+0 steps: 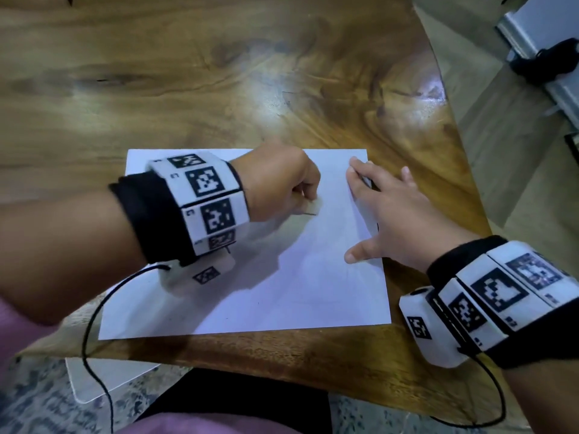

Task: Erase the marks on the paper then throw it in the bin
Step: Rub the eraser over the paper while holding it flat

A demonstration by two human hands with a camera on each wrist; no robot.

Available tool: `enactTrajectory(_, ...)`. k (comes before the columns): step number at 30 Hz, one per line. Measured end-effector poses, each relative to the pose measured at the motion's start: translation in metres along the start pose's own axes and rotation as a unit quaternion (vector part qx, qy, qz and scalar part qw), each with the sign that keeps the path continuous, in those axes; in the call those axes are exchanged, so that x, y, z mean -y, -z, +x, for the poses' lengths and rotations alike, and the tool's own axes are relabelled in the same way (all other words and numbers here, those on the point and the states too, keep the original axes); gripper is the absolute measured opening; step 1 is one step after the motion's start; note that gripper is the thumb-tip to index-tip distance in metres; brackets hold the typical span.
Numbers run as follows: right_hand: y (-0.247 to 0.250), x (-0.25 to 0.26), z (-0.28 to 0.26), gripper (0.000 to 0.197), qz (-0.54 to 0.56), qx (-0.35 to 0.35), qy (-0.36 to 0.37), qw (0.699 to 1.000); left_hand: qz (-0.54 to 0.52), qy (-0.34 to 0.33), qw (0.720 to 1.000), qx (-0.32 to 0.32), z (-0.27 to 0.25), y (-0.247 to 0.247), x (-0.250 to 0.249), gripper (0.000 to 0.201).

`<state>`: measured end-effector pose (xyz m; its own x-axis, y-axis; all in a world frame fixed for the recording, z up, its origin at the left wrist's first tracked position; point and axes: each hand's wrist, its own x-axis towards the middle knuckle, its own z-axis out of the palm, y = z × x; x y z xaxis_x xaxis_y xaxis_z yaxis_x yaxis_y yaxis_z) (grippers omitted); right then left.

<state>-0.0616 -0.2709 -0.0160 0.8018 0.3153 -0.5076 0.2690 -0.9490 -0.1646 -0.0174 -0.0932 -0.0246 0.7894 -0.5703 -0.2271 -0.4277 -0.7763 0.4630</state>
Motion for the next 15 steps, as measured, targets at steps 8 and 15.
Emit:
enactTrajectory(8, 0.0, -0.002, 0.0, 0.119, 0.012, -0.002, 0.004, 1.0, -0.028, -0.054, 0.992, 0.11, -0.045, -0.004, 0.008, 0.009)
enactTrajectory(15, 0.0, -0.001, 0.0, 0.12, 0.019, 0.004, -0.003, 1.0, -0.021, -0.044, 0.999, 0.003, -0.033, -0.005, 0.012, 0.011)
